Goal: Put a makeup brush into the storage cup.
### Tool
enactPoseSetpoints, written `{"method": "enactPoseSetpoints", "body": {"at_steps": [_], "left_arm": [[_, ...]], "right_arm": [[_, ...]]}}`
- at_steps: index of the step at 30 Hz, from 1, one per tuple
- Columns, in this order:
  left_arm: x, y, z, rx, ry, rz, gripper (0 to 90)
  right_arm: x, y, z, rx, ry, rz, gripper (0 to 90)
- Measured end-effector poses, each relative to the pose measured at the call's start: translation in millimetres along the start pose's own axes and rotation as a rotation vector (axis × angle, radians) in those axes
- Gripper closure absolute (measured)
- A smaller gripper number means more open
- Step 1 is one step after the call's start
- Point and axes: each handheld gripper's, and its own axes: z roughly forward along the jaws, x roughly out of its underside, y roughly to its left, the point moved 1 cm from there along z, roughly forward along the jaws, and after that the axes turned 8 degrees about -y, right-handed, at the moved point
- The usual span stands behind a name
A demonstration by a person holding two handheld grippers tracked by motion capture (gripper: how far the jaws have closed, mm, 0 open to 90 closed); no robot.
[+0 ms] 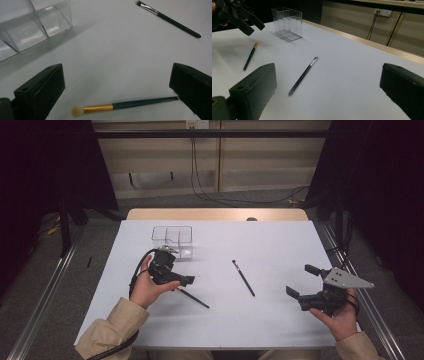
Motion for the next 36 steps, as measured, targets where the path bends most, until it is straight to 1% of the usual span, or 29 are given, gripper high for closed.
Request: {"method": "enactPoseSetpoints", "body": {"at_steps": [2,3,5,6,9,10,12,15,17,19,25,26,27,28,30,31,34,36], "left_arm": [[-0.2,-1.1,0.6,-0.012,0.02,0.003,0.0],[-0.3,-1.5,0.6,-0.009,0.03,-0.001,0.0],[-0.6,-2.0,0.6,-0.006,0.06,0.002,0.0],[-0.6,-2.7,1.0,-0.016,0.065,0.001,0.0],[-0.7,-3.0,1.0,-0.013,0.09,0.005,0.0],[-0.5,-3.4,1.4,-0.016,0.092,0.0,0.0],[-0.2,-3.4,1.4,-0.016,0.107,-0.002,0.0],[0.1,-3.6,1.5,-0.027,0.128,0.001,0.0],[0.3,-4.1,1.3,-0.027,0.138,-0.008,0.0],[0.2,-4.3,0.9,-0.033,0.155,-0.006,0.0],[1.4,-4.2,1.3,-0.039,0.195,-0.033,0.0],[1.7,-4.1,1.3,-0.046,0.206,-0.029,0.0],[2.5,-4.6,1.7,-0.05,0.209,-0.035,0.0],[3.3,-4.4,2.2,-0.047,0.211,-0.035,0.0],[4.6,-4.5,2.7,-0.061,0.224,-0.029,0.0],[5.1,-4.4,2.5,-0.061,0.237,-0.034,0.0],[6.1,-4.5,2.8,-0.053,0.245,-0.04,0.0],[6.5,-4.4,2.5,-0.061,0.256,-0.037,0.0]], "right_arm": [[0.0,0.2,0.0,0.0,0.001,-0.001,0.6],[0.0,0.3,0.0,-0.001,0.002,-0.001,0.6],[0.1,0.3,0.1,0.0,0.003,0.0,0.6],[0.2,0.2,0.3,-0.003,0.002,0.0,0.5],[0.4,0.1,0.5,-0.004,0.002,-0.001,0.6],[0.5,0.1,0.5,-0.004,0.002,-0.001,0.6],[0.5,0.1,0.6,-0.005,0.002,-0.001,0.6],[0.7,-0.1,0.8,-0.006,0.003,-0.002,0.6],[0.7,0.1,0.9,-0.005,0.003,-0.001,0.6],[0.7,0.1,1.0,-0.005,0.003,-0.001,0.6],[0.6,0.3,0.9,-0.005,0.004,-0.001,0.6],[0.6,0.2,0.9,-0.005,0.003,-0.002,0.6],[0.6,0.2,1.0,-0.006,0.002,-0.002,0.6],[0.6,0.2,0.9,-0.006,0.002,-0.002,0.6],[0.7,0.1,1.0,-0.006,0.002,-0.001,0.6],[0.7,0.1,1.0,-0.007,0.002,0.0,0.5],[0.7,0.2,1.1,-0.006,0.004,-0.001,0.6],[0.6,0.4,1.1,-0.006,0.004,0.0,0.6]]}}
